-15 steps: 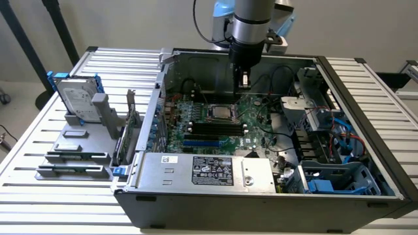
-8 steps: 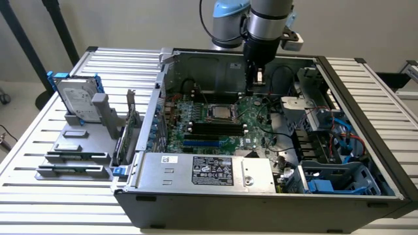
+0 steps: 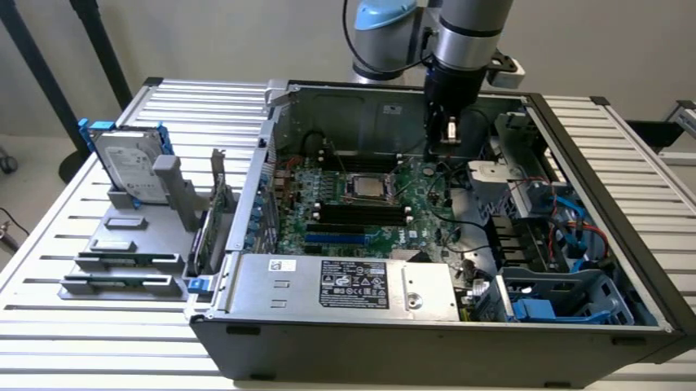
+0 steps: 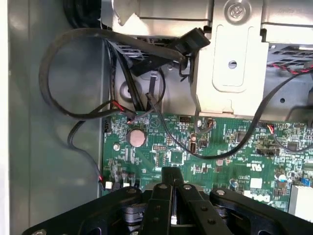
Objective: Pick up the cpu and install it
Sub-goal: 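Close the cpu cover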
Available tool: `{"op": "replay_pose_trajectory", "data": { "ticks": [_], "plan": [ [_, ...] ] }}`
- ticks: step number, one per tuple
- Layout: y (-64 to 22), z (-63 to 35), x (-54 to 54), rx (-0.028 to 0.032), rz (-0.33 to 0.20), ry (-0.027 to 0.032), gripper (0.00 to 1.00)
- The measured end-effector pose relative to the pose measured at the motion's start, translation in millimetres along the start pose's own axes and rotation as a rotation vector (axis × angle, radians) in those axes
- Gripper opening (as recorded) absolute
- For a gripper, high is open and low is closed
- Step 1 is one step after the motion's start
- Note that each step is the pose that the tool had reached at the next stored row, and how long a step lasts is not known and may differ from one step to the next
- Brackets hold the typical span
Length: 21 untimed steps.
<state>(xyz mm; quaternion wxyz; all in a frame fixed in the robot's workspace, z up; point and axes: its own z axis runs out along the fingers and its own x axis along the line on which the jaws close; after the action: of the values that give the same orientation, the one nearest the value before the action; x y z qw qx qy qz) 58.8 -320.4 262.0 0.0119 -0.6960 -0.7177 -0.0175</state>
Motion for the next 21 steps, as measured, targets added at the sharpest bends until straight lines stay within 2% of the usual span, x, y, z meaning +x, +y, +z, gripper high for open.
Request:
{"op": "replay_pose_trajectory", "data": {
  "ticks": [8, 9, 10, 11, 12, 15, 21],
  "plan": [
    [0.1, 14.4, -1.0, 0.0004, 0.000, -0.0003, 0.11],
    [0.1, 15.5, -1.1, 0.0020, 0.000, -0.0005, 0.11],
    [0.1, 16.1, -1.2, 0.0065, 0.000, -0.0011, 0.11],
    [0.1, 16.4, -1.2, 0.0141, 0.000, -0.0022, 0.11],
    [0.1, 16.5, -1.2, 0.0295, 0.001, -0.0038, 0.11],
    [0.1, 16.4, -1.2, 0.0839, 0.003, -0.0082, 0.11],
    [0.3, 16.5, -1.2, 0.1936, 0.007, -0.0103, 0.11]
  ]
}}
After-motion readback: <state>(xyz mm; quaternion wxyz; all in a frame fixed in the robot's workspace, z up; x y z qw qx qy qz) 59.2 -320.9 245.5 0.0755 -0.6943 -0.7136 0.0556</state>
